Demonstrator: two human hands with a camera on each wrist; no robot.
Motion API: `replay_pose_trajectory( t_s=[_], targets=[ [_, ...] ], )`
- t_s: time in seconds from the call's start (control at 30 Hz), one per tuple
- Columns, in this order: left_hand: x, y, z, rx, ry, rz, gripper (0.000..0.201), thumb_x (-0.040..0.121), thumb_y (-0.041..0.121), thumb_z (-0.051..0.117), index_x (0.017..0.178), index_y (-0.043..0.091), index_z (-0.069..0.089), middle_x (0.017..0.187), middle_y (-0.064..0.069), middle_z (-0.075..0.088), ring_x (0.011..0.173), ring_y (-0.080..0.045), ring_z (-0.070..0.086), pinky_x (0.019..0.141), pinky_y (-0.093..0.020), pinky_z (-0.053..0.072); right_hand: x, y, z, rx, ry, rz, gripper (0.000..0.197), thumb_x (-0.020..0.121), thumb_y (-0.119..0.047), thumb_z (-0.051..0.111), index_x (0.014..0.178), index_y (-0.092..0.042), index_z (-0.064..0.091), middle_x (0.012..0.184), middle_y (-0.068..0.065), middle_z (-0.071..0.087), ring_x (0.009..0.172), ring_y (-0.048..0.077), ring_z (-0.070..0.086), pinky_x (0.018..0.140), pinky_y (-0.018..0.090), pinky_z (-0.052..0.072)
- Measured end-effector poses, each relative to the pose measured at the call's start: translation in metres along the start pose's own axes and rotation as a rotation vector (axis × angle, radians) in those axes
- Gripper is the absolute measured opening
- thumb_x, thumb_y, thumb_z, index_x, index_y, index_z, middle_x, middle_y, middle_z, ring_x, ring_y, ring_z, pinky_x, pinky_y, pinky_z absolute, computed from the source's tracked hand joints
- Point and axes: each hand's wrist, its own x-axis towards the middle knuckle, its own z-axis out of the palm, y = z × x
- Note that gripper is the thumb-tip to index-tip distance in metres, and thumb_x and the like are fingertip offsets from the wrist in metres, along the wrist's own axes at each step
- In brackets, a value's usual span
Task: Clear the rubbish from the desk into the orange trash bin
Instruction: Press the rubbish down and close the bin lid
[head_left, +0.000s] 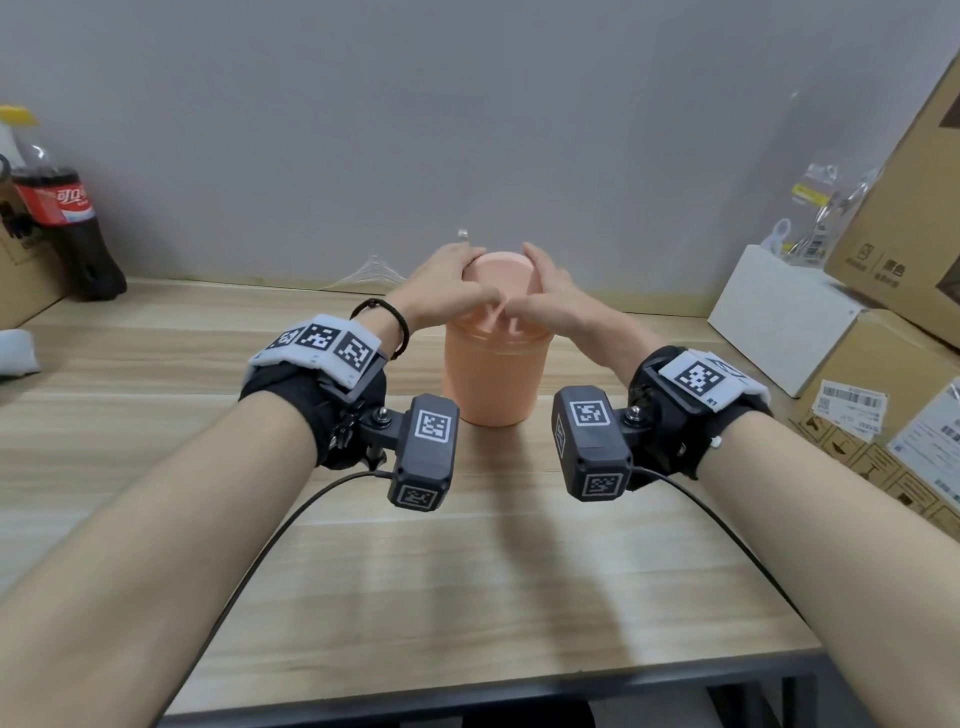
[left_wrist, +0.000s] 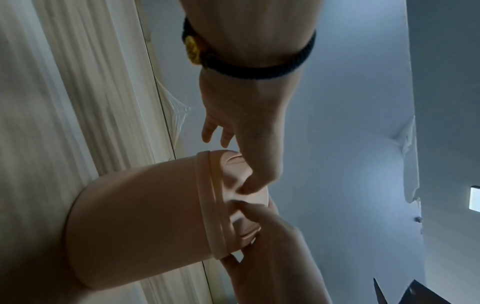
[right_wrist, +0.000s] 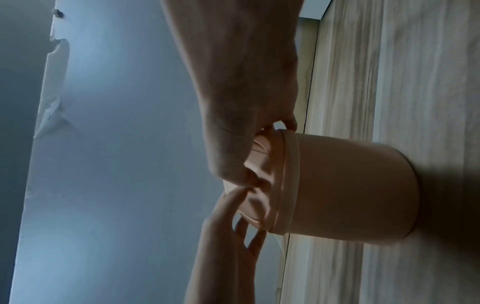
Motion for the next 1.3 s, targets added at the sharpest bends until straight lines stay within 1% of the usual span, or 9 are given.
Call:
replay_pose_trajectory(
  t_s=[0.1, 0.27, 0.33, 0.47, 0.7, 0.87, 1.0, 1.13, 1.3],
  targets=[
    [-0.001, 0.002, 0.000, -0.062, -0.007, 0.006, 0.053, 0.072, 0.039, 0.055, 0.112, 0.006, 0.065, 0.114, -0.017, 0.064, 0.105, -0.029, 0.061, 0.093, -0.045, 0.046, 0.004, 0.001, 0.001, 0.115, 0.040, -0.017, 0.071, 0.090, -0.024, 0.055, 0.152, -0.030, 0.022, 0.157, 0.000, 0.019, 0.140, 0.020, 0.030, 0.113, 0.043, 0.032],
    [-0.008, 0.000, 0.001, -0.190, -0.017, -0.062, 0.053, 0.086, 0.030, 0.056, 0.138, 0.021, 0.053, 0.123, 0.000, 0.059, 0.102, -0.016, 0.056, 0.080, -0.030, 0.046, 0.001, 0.007, 0.000, 0.157, 0.024, -0.027, 0.068, 0.088, -0.022, 0.052, 0.151, -0.031, 0.026, 0.153, 0.000, 0.030, 0.136, 0.021, 0.037, 0.113, 0.045, 0.034],
    [-0.006, -0.003, 0.003, -0.220, -0.007, -0.068, 0.046, 0.095, 0.021, 0.053, 0.141, 0.021, 0.049, 0.119, 0.002, 0.055, 0.096, -0.012, 0.052, 0.069, -0.024, 0.039, 0.000, 0.010, -0.001, 0.154, 0.007, -0.034, 0.073, 0.086, -0.024, 0.056, 0.151, -0.033, 0.024, 0.152, -0.001, 0.030, 0.134, 0.021, 0.039, 0.108, 0.043, 0.039],
    [-0.004, -0.008, 0.004, -0.301, 0.034, -0.123, 0.040, 0.099, 0.019, 0.046, 0.138, 0.023, 0.052, 0.121, 0.001, 0.057, 0.100, -0.016, 0.052, 0.076, -0.028, 0.042, -0.005, 0.017, -0.004, 0.189, -0.040, -0.005, 0.088, 0.081, -0.038, 0.070, 0.150, -0.044, 0.015, 0.150, -0.010, 0.027, 0.126, 0.021, 0.044, 0.087, 0.039, 0.046],
    [-0.007, -0.007, 0.008, -0.390, 0.058, -0.160, 0.035, 0.102, 0.018, 0.040, 0.133, 0.025, 0.054, 0.114, -0.001, 0.058, 0.094, -0.017, 0.052, 0.074, -0.029, 0.043, -0.012, 0.025, 0.005, 0.026, -0.031, -0.066, 0.132, 0.048, -0.046, 0.089, 0.148, -0.047, 0.004, 0.151, -0.003, 0.021, 0.137, 0.022, 0.029, 0.108, 0.054, 0.038],
    [-0.013, -0.016, 0.004, -0.427, 0.063, -0.167, 0.039, 0.100, 0.012, 0.037, 0.132, 0.022, 0.055, 0.114, -0.001, 0.058, 0.094, -0.018, 0.051, 0.073, -0.028, 0.041, -0.007, 0.028, 0.013, 0.029, 0.034, -0.112, 0.120, 0.063, -0.036, 0.086, 0.153, -0.036, 0.006, 0.147, 0.007, 0.028, 0.140, 0.023, 0.026, 0.115, 0.048, 0.029],
    [-0.020, -0.028, 0.000, -0.483, 0.067, -0.208, 0.035, 0.099, 0.009, 0.034, 0.115, 0.035, 0.051, 0.110, 0.009, 0.056, 0.100, -0.016, 0.050, 0.075, -0.025, 0.041, 0.002, 0.019, 0.023, 0.024, 0.028, -0.128, 0.112, 0.074, -0.028, 0.080, 0.154, -0.028, 0.002, 0.154, 0.007, 0.025, 0.142, 0.024, 0.025, 0.115, 0.046, 0.028],
    [-0.027, -0.034, -0.006, -0.491, 0.093, -0.204, 0.043, 0.098, 0.005, 0.036, 0.123, 0.037, 0.049, 0.105, 0.019, 0.056, 0.095, -0.005, 0.051, 0.072, -0.022, 0.039, 0.011, 0.008, 0.032, 0.079, -0.027, -0.122, 0.109, 0.080, -0.017, 0.074, 0.154, -0.026, -0.005, 0.158, 0.001, 0.020, 0.143, 0.019, 0.024, 0.117, 0.038, 0.025],
    [-0.038, -0.042, -0.013, -0.495, 0.072, -0.214, 0.040, 0.102, 0.011, 0.036, 0.125, 0.041, 0.046, 0.123, 0.015, 0.051, 0.120, -0.014, 0.045, 0.093, -0.035, 0.039, 0.015, 0.001, 0.037, 0.215, -0.050, -0.048, 0.089, 0.090, -0.010, 0.056, 0.154, -0.033, 0.000, 0.157, -0.002, 0.021, 0.139, 0.019, 0.028, 0.101, 0.030, 0.027]
  ],
)
